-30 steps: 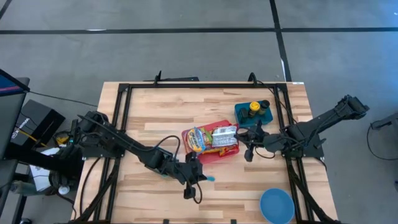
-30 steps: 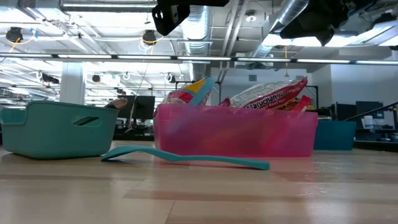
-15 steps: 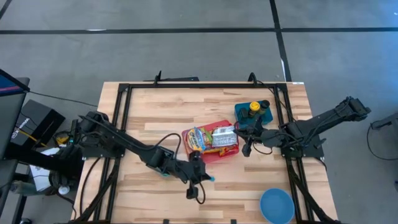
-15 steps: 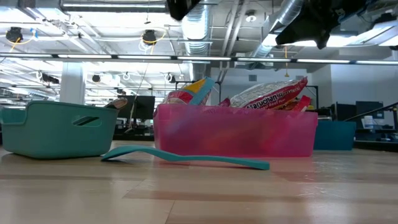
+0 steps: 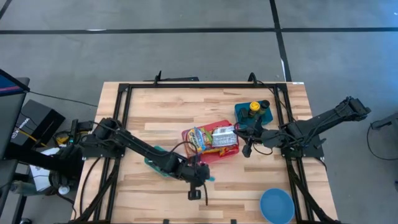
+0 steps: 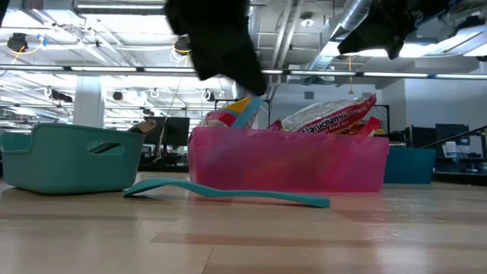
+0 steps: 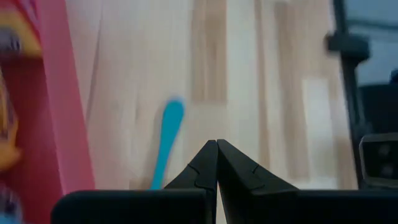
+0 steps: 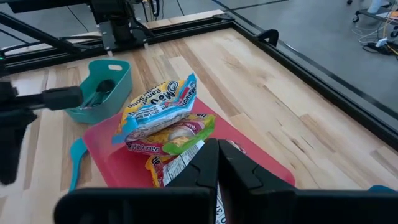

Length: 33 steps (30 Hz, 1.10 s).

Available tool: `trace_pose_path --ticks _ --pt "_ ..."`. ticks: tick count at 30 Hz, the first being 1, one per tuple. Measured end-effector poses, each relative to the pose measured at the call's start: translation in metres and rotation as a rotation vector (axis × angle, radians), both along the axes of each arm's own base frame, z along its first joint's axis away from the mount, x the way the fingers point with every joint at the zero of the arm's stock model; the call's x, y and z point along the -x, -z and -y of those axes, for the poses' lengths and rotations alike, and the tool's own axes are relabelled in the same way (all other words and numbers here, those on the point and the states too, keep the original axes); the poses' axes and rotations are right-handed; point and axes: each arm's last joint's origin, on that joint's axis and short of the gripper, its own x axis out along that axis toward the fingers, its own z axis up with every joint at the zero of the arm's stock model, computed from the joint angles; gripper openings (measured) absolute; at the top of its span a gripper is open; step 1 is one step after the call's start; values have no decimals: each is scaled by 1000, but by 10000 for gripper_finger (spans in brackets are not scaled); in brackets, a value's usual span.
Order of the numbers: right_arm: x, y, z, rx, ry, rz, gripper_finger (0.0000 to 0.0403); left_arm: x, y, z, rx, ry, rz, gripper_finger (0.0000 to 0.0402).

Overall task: Pick & Place Food Item
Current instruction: Put the blue baby spoon into the green bin

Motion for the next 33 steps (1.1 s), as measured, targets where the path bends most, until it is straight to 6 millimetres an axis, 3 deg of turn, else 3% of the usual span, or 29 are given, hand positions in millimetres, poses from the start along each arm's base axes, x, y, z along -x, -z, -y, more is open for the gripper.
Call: trace_pose_path --ticks 8,21,26,33 --pt "0 0 0 3 -1 -2 0 15 10 -8 -74 7 -193 0" --pt "0 0 0 1 -5 -3 0 10 9 -18 -81 5 -180 7" --pt "0 0 0 2 -5 -3 0 10 10 -18 -80 3 -180 32" --pt "0 0 0 2 -5 -3 0 13 18 -19 -85 -2 -196 104"
